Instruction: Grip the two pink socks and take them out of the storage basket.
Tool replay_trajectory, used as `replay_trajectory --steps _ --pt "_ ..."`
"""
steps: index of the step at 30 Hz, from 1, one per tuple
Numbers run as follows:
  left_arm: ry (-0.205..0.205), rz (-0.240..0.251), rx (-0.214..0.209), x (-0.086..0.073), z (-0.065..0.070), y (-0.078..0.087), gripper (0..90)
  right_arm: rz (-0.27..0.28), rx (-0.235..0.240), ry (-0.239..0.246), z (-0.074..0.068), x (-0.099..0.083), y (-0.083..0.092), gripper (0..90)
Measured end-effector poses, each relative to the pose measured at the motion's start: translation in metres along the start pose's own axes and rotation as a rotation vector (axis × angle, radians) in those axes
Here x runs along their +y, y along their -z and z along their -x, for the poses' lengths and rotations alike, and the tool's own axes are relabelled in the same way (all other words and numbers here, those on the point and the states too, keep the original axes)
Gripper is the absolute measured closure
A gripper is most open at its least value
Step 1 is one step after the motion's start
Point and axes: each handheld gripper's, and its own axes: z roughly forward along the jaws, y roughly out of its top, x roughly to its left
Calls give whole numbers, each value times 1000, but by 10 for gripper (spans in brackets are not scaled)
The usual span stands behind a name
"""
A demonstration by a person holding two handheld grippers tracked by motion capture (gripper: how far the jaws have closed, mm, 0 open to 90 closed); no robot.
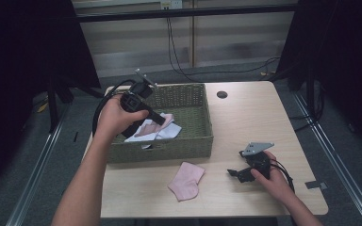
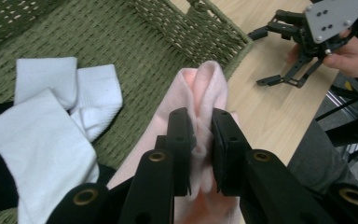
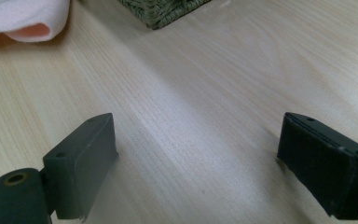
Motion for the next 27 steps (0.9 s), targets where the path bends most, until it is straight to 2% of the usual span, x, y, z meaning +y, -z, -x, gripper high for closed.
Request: replay_trajectory --steps 7,18,27 --pt "-20 -2 -8 -5 10 -3 788 0 0 1 0 0 0 106" --pt "-65 -13 -49 -9 31 -11 788 0 0 0 0 0 0 106" --pt "-119 0 -73 -13 50 -17 785 -4 -1 -2 0 0 0 106"
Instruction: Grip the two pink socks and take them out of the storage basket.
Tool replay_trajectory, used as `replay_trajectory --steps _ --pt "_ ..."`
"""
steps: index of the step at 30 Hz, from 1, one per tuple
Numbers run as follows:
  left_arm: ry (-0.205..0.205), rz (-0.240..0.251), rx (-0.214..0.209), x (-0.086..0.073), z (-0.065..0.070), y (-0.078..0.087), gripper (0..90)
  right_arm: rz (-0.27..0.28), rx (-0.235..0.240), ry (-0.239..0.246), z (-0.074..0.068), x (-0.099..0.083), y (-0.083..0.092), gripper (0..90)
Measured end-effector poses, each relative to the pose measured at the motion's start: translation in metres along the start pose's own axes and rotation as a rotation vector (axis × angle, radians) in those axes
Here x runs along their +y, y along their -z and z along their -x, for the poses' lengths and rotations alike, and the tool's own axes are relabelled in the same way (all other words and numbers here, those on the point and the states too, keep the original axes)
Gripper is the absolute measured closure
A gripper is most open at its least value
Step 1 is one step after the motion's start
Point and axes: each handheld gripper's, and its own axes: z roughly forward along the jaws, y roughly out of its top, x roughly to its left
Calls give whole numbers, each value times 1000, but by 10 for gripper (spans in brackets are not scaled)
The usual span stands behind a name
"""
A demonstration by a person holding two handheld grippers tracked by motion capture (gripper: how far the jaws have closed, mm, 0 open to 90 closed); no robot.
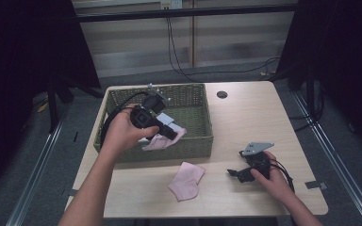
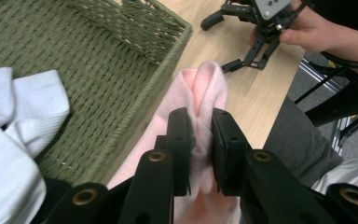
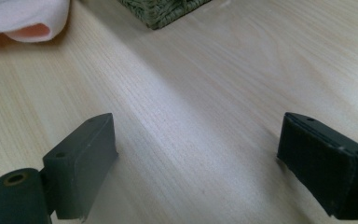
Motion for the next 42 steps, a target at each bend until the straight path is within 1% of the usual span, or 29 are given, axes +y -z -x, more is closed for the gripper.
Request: replay_trajectory --steps 2,4,6,7,8,9,10,12,13,14,15,17,18,19,20,22,24,25,26,27,28,30,31,33,34,36,38,40,42 --pt "-14 -4 -3 -2 2 -4 784 0 0 0 0 0 0 106" --pt "-10 4 -8 -5 3 -10 783 -1 0 3 0 0 0 106" --pt "-16 -11 -20 -8 2 -16 782 -1 0 3 0 0 0 106" --pt "-19 -19 -10 -9 1 -20 782 -1 0 3 0 0 0 106" --pt "-12 -15 -7 -10 1 -23 782 -1 0 3 0 0 0 106" --pt "-12 -23 -1 -11 1 -25 782 -1 0 3 0 0 0 106" --pt "-12 -21 -2 -12 0 -28 782 -1 0 3 0 0 0 106" --pt "-16 -34 -3 -14 -1 -33 782 -1 0 3 0 0 0 106" --pt "-15 -32 8 -15 0 -37 781 -1 0 2 0 0 0 106" --pt "-15 -41 19 -16 0 -41 780 -1 0 3 0 0 0 106" --pt "-12 -43 21 -17 0 -44 780 -1 0 3 0 0 0 106" --pt "-15 -47 10 -17 0 -50 777 -1 0 2 0 0 0 106" --pt "-24 -58 8 -17 -1 -52 777 -1 1 3 0 0 0 106" --pt "-15 -49 12 -18 0 -56 776 -1 1 2 0 0 0 106" --pt "-12 -51 12 -18 0 -58 775 -1 0 3 0 0 0 106" --pt "-13 -45 -12 -20 0 -63 767 -1 1 3 0 0 0 106" --pt "-21 -54 -3 -22 0 -68 718 -1 0 2 0 0 0 106" --pt "-19 -56 8 -22 -1 -69 666 -1 0 3 0 0 0 106" --pt "-17 -49 6 -24 -2 -71 631 -1 1 2 0 0 0 106" --pt "-15 -53 -16 -25 -2 -71 620 -1 0 3 0 0 0 106" --pt "-16 -38 -17 -27 -2 -72 605 -1 0 3 0 0 0 106" --pt "-18 -29 -5 -29 0 -71 547 -1 0 3 0 0 0 106" --pt "-16 -26 -10 -31 0 -70 537 -1 0 3 0 0 0 106" --pt "-8 -16 4 -37 -1 -69 512 -1 0 3 0 0 0 106" --pt "-15 -18 18 -40 -2 -68 506 -1 0 2 0 0 0 106" --pt "-7 5 20 -48 -5 -69 478 -1 0 3 0 0 0 106" --pt "-8 13 31 -57 -8 -70 450 -1 0 3 0 0 0 106" --pt "-4 21 37 -66 -12 -70 441 -1 0 3 0 0 0 106" --pt "-12 24 45 -74 -15 -71 427 -1 0 3 0 0 0 106"
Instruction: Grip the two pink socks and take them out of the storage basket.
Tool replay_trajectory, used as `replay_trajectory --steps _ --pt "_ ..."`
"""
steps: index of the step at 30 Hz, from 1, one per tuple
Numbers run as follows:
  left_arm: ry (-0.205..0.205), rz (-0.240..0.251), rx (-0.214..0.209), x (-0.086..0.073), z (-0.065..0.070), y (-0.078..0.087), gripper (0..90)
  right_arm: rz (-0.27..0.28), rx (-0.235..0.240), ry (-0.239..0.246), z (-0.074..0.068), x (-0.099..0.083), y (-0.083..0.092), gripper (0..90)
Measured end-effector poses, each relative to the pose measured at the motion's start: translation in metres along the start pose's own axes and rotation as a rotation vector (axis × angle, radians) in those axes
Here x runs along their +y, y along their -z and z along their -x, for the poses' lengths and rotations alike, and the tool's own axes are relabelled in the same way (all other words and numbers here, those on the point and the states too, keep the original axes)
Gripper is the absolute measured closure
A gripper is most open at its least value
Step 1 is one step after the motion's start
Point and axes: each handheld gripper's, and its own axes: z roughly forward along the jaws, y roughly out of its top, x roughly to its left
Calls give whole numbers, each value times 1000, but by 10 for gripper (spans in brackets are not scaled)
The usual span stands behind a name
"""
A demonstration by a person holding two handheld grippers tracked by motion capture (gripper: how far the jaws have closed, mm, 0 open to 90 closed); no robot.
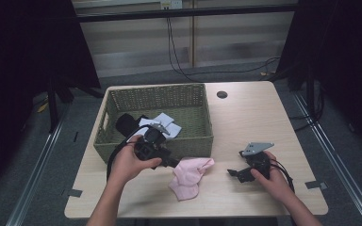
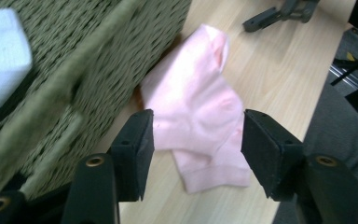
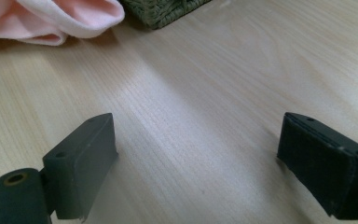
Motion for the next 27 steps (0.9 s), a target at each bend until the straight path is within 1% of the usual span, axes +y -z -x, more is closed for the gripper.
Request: replay_trajectory --steps 3,4,6,7,9,11,12,13,14,15,16,17,18,20,21,23,25,26,27 --pt "9 7 20 -11 -4 0 410 0 0 0 0 0 0 106" --pt "10 17 21 -14 -5 0 407 0 0 0 0 0 0 106" --pt "-1 22 40 -21 -8 -2 405 0 0 0 0 0 0 106" --pt "9 41 49 -24 -8 -4 402 0 0 0 0 0 0 106" --pt "-13 24 51 -31 -12 -5 395 0 0 0 0 0 0 106" --pt "3 39 44 -38 -14 -11 384 0 0 0 0 0 0 106" --pt "-11 24 49 -41 -16 -12 377 0 0 0 0 0 0 106" --pt "-10 31 60 -44 -17 -14 377 0 0 0 0 0 0 106" --pt "0 47 58 -47 -18 -16 375 0 0 0 0 0 0 106" --pt "-2 55 52 -51 -19 -17 370 0 0 0 0 0 0 106" --pt "-1 66 57 -54 -20 -19 365 0 0 0 0 0 0 106" --pt "2 66 63 -57 -21 -20 361 0 0 0 0 0 0 106" --pt "-2 63 58 -60 -23 -22 358 0 0 0 0 0 0 106" --pt "-1 69 67 -64 -25 -25 348 0 0 0 0 0 0 106" --pt "-8 66 65 -66 -27 -26 345 0 0 0 0 0 0 106" --pt "13 83 60 -71 -29 -29 343 0 0 0 0 0 0 106" --pt "4 79 68 -75 -30 -32 323 0 0 0 0 0 0 106" --pt "-8 64 79 -77 -32 -34 309 0 0 0 0 0 0 106" --pt "2 66 81 -80 -33 -36 296 0 0 0 0 0 0 106"
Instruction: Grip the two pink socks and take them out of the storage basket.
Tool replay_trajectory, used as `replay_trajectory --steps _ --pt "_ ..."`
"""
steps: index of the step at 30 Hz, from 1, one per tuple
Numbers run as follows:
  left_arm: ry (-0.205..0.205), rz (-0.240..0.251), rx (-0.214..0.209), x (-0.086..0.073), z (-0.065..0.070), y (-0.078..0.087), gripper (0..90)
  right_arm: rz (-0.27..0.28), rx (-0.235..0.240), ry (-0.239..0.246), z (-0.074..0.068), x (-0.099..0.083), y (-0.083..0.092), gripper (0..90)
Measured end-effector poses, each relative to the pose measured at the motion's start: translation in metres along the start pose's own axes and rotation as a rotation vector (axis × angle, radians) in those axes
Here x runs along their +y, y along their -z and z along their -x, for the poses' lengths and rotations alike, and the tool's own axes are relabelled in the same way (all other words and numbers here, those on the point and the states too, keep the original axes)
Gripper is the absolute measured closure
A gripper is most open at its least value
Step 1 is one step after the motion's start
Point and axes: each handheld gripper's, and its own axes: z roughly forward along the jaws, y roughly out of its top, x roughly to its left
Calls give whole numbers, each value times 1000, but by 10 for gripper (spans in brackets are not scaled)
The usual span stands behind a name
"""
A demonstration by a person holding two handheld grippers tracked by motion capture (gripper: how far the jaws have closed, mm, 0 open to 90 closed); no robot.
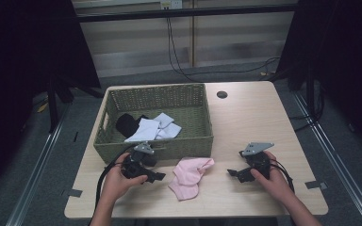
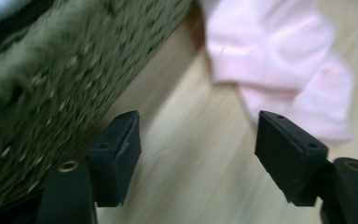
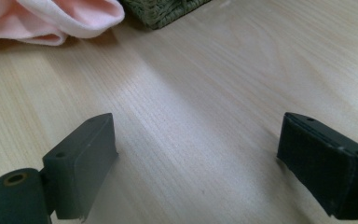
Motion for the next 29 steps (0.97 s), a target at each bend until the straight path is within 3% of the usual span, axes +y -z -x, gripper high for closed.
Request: replay_trajectory --steps 5,11,13,17,29 --pt "-33 -13 45 -9 -1 -5 282 0 0 0 0 0 0 106" --pt "-134 73 109 -20 4 -12 233 2 1 0 0 0 0 106" --pt "-128 120 110 -25 4 -15 187 2 1 0 0 0 0 106" --pt "-130 192 115 -34 3 -15 179 0 0 0 0 0 0 106" --pt "-128 197 117 -35 3 -16 176 -1 -1 -1 0 0 0 106"
